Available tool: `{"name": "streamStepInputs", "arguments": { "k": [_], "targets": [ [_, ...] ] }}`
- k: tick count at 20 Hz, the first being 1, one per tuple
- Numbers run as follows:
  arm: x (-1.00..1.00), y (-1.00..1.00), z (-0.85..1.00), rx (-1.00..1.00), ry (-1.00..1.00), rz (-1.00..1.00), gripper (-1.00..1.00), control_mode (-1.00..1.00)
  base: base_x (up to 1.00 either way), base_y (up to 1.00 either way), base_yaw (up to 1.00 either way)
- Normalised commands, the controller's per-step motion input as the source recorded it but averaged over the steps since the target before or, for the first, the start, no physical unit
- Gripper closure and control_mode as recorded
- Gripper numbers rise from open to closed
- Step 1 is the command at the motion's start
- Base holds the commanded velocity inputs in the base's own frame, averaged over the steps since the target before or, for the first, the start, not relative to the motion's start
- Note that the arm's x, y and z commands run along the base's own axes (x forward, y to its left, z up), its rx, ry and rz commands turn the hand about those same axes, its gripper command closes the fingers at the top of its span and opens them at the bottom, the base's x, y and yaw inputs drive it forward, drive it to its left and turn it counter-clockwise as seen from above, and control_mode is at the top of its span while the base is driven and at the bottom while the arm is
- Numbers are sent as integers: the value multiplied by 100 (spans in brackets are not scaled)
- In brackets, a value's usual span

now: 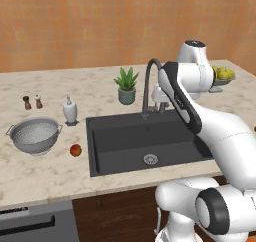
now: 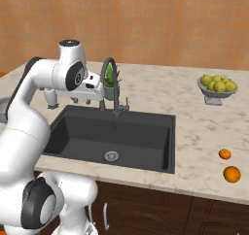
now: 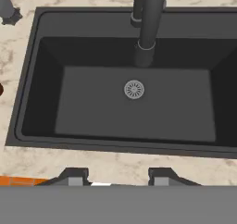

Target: Put the colander in the sink, put the tangerine, apple, orange in the colander, and turn on the sink faucet and pour water over the colander.

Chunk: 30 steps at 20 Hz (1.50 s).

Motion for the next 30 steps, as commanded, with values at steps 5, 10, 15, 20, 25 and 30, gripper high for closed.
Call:
{"name": "streamStepInputs", "arguments": {
  "k": [5, 10, 15, 20, 25, 30],
  "targets": [
    [-39, 4, -8, 0, -7, 6, -100, -100, 0, 0, 0],
    [-57, 54, -25, 1, -11, 4, -100, -100, 0, 0, 0],
    [-11, 87, -33, 6, -1, -13, -100, -100, 0, 0, 0],
    [14, 92, -26, 9, 2, -22, -100, -100, 0, 0, 0],
    [44, 92, -10, 6, 16, -18, -100, -100, 0, 0, 0],
    [45, 82, -2, 7, 20, -4, -100, -100, 0, 0, 0]
  ]
}}
